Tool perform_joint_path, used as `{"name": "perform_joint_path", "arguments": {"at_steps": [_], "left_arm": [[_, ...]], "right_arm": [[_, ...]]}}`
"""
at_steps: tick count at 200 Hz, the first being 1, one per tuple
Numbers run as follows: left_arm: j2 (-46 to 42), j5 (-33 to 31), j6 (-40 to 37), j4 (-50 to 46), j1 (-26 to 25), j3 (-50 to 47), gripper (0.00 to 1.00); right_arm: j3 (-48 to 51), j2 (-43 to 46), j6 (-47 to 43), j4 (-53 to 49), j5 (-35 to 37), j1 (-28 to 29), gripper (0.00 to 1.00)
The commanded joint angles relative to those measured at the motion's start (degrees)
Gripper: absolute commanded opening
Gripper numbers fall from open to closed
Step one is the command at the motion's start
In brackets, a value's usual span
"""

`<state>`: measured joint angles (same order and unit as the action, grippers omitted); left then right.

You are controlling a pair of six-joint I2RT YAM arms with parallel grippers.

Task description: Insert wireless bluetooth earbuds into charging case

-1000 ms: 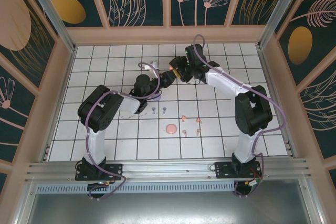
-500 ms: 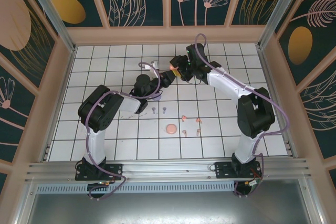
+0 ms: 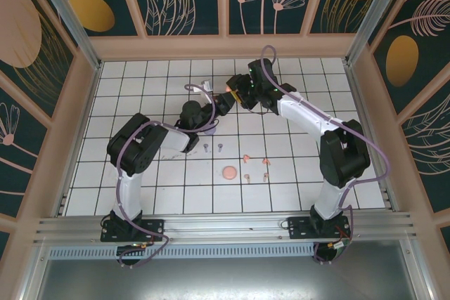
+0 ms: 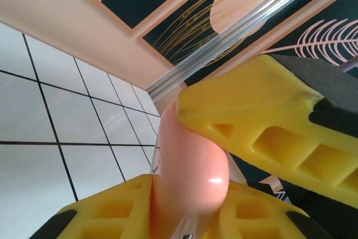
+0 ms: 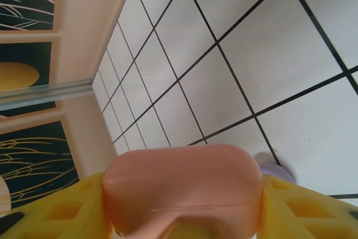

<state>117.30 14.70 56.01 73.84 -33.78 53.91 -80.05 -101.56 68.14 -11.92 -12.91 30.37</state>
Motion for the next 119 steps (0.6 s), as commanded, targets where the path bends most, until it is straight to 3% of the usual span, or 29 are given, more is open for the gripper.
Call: {"name": "perform_joint_path", "arguments": {"at_steps": [1, 14, 31, 46, 69, 91, 119], "left_arm": [[0.8, -0.9, 3.8, 4.9, -0.2, 1.4, 0.16], [0.8, -0.8, 4.0, 5.0, -0.2, 1.2, 0.1], [0.7, -0.5, 4.3, 5.2, -0.2, 1.2, 0.0], [0.2, -0.2, 4.6, 5.0, -0.2, 0.8, 0.0], [-2.1, 1.2, 3.5, 2.6, -0.1, -0.4, 0.0], [-6.5, 4.5, -0.9, -5.6, 0.5, -0.6, 0.0], [-10.9, 13.8, -7.5, -15.6, 3.0, 0.3, 0.0]], "right_arm": [[0.7, 2.9, 0.9, 1.5, -2.3, 0.7, 0.52], [0.8, 3.0, 1.0, 2.1, -2.3, 0.7, 0.54], [0.6, 3.2, 0.8, 2.8, -2.3, 0.4, 0.73], [0.8, 4.5, 0.0, 3.3, -1.3, -1.0, 0.84], [3.4, 9.0, -3.9, 5.0, -0.1, -4.3, 0.85], [8.2, 13.5, -12.8, 7.2, -1.7, -8.0, 0.85], [17.4, 19.6, -27.5, 12.5, -5.2, -12.2, 0.85]]}}
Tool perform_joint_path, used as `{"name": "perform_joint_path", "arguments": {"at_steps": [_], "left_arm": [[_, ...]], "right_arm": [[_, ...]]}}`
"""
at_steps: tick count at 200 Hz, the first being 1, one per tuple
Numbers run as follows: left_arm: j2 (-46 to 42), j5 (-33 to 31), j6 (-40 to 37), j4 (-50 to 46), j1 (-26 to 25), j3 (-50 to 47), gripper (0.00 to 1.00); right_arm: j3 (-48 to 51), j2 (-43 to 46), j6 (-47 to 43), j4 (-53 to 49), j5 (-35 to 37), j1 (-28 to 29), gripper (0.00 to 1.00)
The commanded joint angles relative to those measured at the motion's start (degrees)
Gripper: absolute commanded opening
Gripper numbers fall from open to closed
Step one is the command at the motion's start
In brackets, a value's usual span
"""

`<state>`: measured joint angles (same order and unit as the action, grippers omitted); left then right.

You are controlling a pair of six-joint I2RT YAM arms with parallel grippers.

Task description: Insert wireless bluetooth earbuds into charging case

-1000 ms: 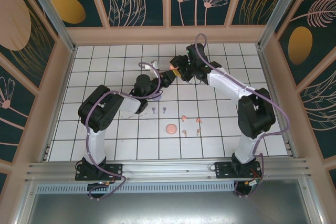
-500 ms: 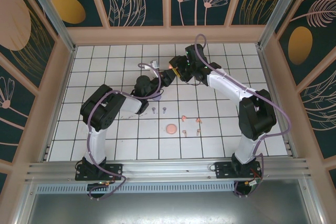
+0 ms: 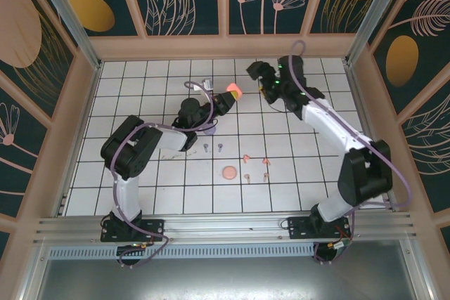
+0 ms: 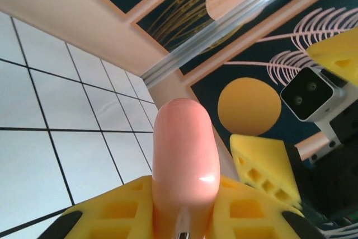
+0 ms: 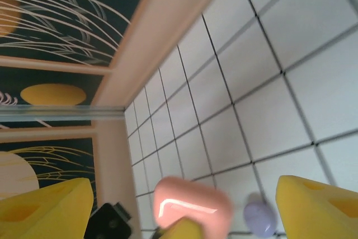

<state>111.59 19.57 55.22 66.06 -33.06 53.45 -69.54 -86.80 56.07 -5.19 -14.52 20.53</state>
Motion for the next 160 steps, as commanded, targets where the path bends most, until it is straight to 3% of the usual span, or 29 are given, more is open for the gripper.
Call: {"name": "perform_joint_path", "arguments": {"at_steps": [1, 33, 56, 95, 160], "left_arm": [[-5.3, 9.4, -6.7, -8.1, 2.4, 0.8, 0.0], [-6.2, 24.1, -8.9, -13.1, 5.9, 1.9, 0.0], [-6.8, 30.4, -9.8, -15.0, 6.7, 4.1, 0.0], [-7.9, 35.4, -11.0, -18.9, 6.7, 5.6, 0.0], [-8.8, 37.6, -11.3, -20.2, 6.6, 6.5, 0.0]], "right_arm": [[7.2, 5.0, -15.9, 6.0, -3.8, -2.5, 0.85], [16.0, 9.9, -27.3, 14.0, -13.4, -3.8, 0.84], [18.3, 11.0, -31.7, 16.9, -20.4, -3.7, 0.83], [16.5, 8.3, -35.4, 16.1, -26.5, -2.0, 0.81], [11.4, 1.9, -37.5, 13.2, -23.6, 2.0, 0.77]]}}
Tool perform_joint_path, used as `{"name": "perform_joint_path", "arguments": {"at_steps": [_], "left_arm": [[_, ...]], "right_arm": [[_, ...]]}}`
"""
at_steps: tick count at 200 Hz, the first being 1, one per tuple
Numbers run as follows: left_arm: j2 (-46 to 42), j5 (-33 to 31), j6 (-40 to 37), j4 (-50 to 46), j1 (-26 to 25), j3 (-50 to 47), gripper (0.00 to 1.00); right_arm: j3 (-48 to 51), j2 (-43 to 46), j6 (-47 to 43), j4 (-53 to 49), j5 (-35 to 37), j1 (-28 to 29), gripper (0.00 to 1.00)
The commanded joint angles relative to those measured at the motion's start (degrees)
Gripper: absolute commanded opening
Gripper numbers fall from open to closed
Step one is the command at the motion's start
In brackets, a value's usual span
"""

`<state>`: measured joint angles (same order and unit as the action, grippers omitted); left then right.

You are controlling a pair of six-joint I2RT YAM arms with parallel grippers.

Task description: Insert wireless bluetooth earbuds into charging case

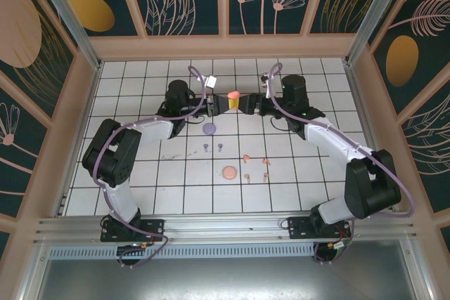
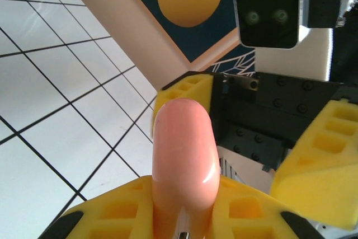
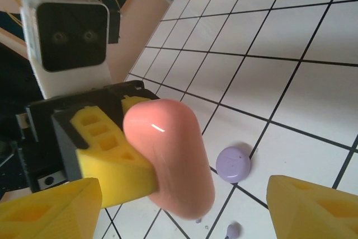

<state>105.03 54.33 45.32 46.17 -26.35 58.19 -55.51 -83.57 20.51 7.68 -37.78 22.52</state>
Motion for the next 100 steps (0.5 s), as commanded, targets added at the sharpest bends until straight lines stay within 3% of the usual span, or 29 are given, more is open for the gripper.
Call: {"name": "perform_joint_path", "arguments": {"at_steps": [1, 100], "left_arm": [[-2.2, 2.8, -1.4, -0.3, 0.0, 1.8, 0.0], [-6.2, 3.2, -1.2, 0.3, -0.4, 1.3, 0.0]], "right_arm": [[-2.6, -1.4, -2.0, 0.3, -0.2, 0.0, 0.77], [1.5, -4.7, 1.0, 2.3, 4.1, -5.3, 0.67]]}}
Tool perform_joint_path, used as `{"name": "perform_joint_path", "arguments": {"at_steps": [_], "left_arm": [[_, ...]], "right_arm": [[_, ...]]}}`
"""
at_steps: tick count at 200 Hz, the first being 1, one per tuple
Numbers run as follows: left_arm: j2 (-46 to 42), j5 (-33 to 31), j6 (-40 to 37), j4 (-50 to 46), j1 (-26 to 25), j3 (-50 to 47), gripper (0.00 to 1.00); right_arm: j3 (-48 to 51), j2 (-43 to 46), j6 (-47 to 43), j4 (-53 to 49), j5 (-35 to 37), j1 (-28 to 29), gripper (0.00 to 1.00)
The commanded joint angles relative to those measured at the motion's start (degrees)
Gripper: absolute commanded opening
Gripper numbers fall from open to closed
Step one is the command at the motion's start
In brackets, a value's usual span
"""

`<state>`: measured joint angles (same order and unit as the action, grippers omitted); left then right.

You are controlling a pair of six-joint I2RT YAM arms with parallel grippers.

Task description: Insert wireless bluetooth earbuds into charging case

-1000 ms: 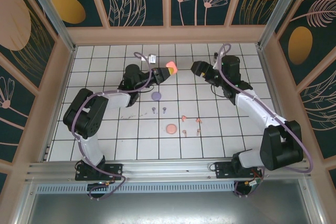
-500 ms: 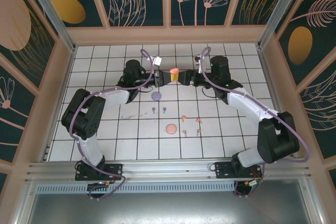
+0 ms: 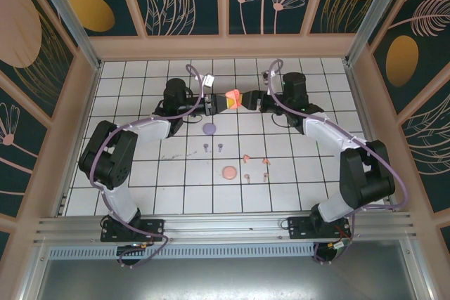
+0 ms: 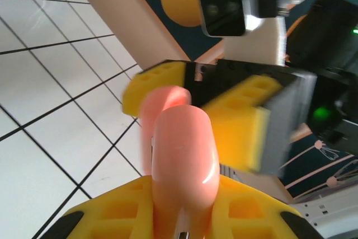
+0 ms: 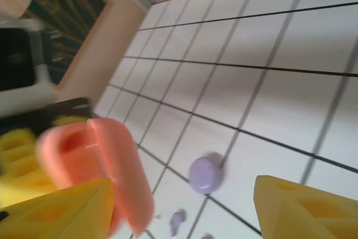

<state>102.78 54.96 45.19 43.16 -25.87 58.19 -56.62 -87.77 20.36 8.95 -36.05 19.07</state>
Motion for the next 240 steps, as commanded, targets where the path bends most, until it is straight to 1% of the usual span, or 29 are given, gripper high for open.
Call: {"name": "perform_joint_path", "arguments": {"at_steps": [1, 27, 56, 74, 108, 171, 198, 211, 227, 240], "left_arm": [[-4.0, 2.5, -1.0, 3.3, -0.9, 1.3, 0.0], [-3.7, 2.1, -0.9, 3.7, -0.9, 1.0, 0.0], [-3.3, 2.1, -0.1, 5.2, -0.9, 0.7, 0.0], [-3.1, 2.1, 0.1, 5.6, -1.0, 0.6, 0.0], [-3.1, 1.4, 1.1, 7.3, -1.3, 0.3, 0.0], [-2.6, 0.3, 3.3, 10.8, -2.3, 0.3, 0.0], [-2.6, 0.1, 3.4, 11.2, -2.8, 0.1, 0.0], [-2.6, 0.0, 3.4, 11.4, -3.0, -0.1, 0.0], [-2.6, -0.3, 3.5, 11.7, -3.4, -0.3, 0.0], [-2.6, -0.5, 3.6, 12.1, -3.5, -0.7, 0.0]], "right_arm": [[2.7, -0.4, 1.1, 1.0, 2.3, -1.8, 0.67], [4.7, 4.0, 1.5, 0.8, 0.7, -2.1, 0.67], [7.2, 8.3, 3.1, 3.4, -5.5, -2.2, 0.67], [8.1, 9.3, 4.9, 6.3, -9.2, -2.0, 0.67], [8.1, 8.8, 8.6, 11.1, -11.5, -1.7, 0.65], [5.8, 5.7, 10.2, 13.3, -10.9, 0.8, 0.57], [5.4, 5.0, 11.0, 14.4, -10.5, 1.1, 0.5], [5.4, 4.8, 11.6, 15.0, -10.3, 1.1, 0.48], [5.1, 4.8, 12.1, 15.6, -10.1, 1.1, 0.44], [4.9, 4.8, 12.5, 15.9, -10.0, 1.1, 0.43]]}}
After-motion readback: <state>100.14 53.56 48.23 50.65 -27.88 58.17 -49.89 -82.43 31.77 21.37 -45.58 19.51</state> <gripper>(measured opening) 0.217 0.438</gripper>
